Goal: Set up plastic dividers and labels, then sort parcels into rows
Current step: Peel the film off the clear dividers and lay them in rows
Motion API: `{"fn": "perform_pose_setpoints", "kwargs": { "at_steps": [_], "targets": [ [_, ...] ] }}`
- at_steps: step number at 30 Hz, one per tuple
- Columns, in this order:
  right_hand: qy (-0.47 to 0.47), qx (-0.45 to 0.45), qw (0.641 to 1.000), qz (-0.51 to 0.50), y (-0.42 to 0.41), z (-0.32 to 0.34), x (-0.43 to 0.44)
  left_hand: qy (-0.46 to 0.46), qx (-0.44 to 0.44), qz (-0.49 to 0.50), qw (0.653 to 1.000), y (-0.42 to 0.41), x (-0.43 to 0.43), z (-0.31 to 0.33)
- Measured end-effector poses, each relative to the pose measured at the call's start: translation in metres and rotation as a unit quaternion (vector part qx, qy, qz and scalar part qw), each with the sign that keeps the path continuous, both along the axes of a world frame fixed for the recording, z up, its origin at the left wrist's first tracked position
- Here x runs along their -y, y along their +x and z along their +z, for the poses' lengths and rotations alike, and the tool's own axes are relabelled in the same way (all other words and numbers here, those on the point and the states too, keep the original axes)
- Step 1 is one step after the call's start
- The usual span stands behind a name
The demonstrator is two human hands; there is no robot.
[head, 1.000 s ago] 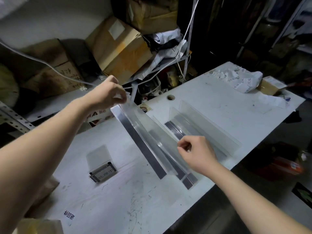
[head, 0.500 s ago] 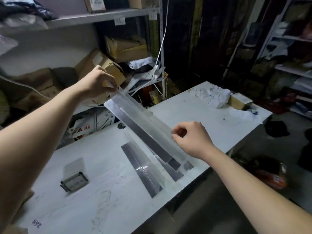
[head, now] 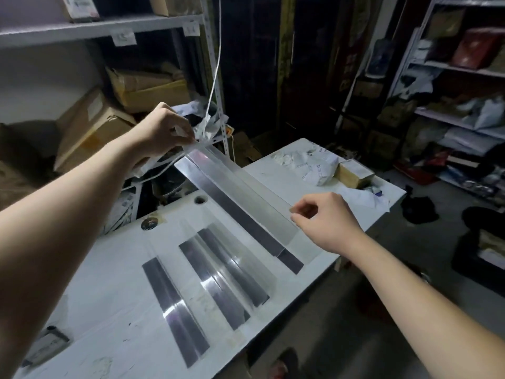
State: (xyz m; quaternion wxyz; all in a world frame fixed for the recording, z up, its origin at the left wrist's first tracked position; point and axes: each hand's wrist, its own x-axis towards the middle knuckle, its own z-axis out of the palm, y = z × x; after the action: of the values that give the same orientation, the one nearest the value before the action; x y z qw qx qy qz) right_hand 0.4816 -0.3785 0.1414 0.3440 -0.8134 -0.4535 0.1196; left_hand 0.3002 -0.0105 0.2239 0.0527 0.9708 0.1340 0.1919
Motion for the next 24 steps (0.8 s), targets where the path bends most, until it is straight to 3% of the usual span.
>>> {"fn": "perform_pose_setpoints", "kwargs": {
  "at_steps": [13,24],
  "targets": [
    [-0.051,-0.021,0.995,-0.086,0.175,-0.067,-0.018,-0.042,-0.001,-0.059,0.997,0.223,-0.036,-0.096],
    [-0.097,-0.052,0.991,-0.072,0.295,-0.145,-0.025,-0.112,-0.045,0.065,0.991,0.331,-0.042,-0.183]
  ]
}}
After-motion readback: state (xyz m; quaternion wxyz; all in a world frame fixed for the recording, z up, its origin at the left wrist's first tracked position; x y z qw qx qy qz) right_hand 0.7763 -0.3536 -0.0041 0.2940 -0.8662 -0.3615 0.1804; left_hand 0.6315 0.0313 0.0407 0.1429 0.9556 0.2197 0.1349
